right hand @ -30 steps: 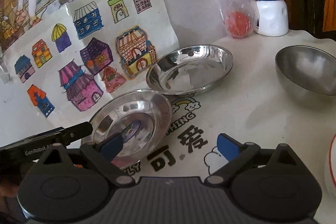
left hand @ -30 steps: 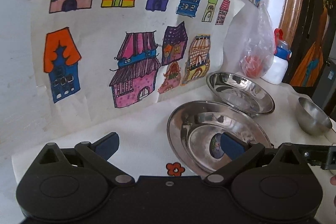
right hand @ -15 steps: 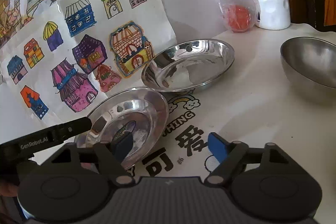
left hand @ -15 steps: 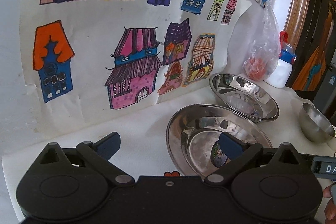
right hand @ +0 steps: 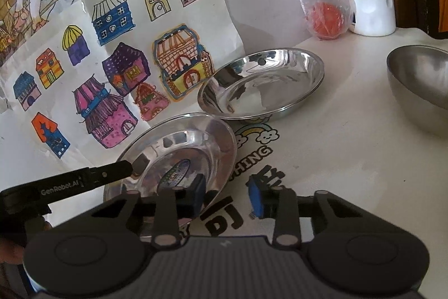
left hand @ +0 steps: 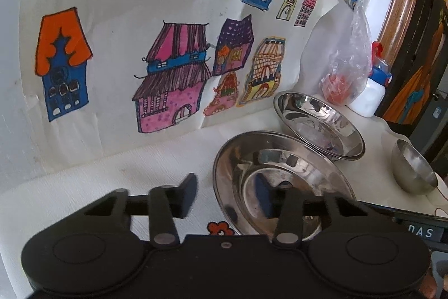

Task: Organize plates and bowls
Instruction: 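Close both grippers on the rim of the stacked steel plates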

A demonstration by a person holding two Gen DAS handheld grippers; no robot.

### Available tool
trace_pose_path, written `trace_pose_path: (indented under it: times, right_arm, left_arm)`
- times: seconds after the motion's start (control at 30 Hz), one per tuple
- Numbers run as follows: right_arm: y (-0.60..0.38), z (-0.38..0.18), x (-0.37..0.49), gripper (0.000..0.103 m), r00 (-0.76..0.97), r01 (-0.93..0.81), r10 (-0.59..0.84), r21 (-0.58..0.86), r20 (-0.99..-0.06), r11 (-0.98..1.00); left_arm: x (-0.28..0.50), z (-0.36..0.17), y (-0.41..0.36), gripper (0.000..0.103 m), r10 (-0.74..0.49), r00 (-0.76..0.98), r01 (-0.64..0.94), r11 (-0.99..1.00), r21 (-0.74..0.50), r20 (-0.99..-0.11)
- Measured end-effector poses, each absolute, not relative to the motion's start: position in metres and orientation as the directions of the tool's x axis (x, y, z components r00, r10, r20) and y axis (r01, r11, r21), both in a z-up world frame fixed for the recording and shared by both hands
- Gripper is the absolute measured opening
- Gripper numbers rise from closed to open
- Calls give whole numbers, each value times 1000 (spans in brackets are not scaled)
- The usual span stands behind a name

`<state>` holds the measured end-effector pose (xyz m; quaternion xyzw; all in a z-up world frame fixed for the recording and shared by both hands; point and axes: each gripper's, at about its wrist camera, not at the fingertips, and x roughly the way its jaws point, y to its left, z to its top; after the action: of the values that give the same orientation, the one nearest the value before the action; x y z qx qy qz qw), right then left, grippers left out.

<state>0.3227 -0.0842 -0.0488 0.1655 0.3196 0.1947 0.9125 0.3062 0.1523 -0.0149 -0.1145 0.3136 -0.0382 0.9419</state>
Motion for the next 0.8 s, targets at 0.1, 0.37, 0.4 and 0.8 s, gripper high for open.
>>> trace_pose_path:
  times: [0.1, 0.37, 0.4, 0.8]
  right_arm:
    - [-85, -50, 323, 23, 713, -254, 482, 454, -509, 854]
    - [-89, -52, 317, 20, 709, -242, 495, 486, -502, 840]
    - [-90, -53, 315, 20, 709, -241, 495, 488, -502, 839]
    - [-127, -58, 270, 20, 724, -218, 492, 517, -483, 828]
  left_arm:
    - [305, -15, 151, 26, -149, 799, -1, 969, -249, -582]
    - [299, -15, 153, 13, -128, 800, -35, 965, -259, -586]
    - [297, -14, 152, 13, -126, 801, -36, 966, -257, -585]
    - [263, -5, 121, 12, -139, 803, 13, 976, -217, -580]
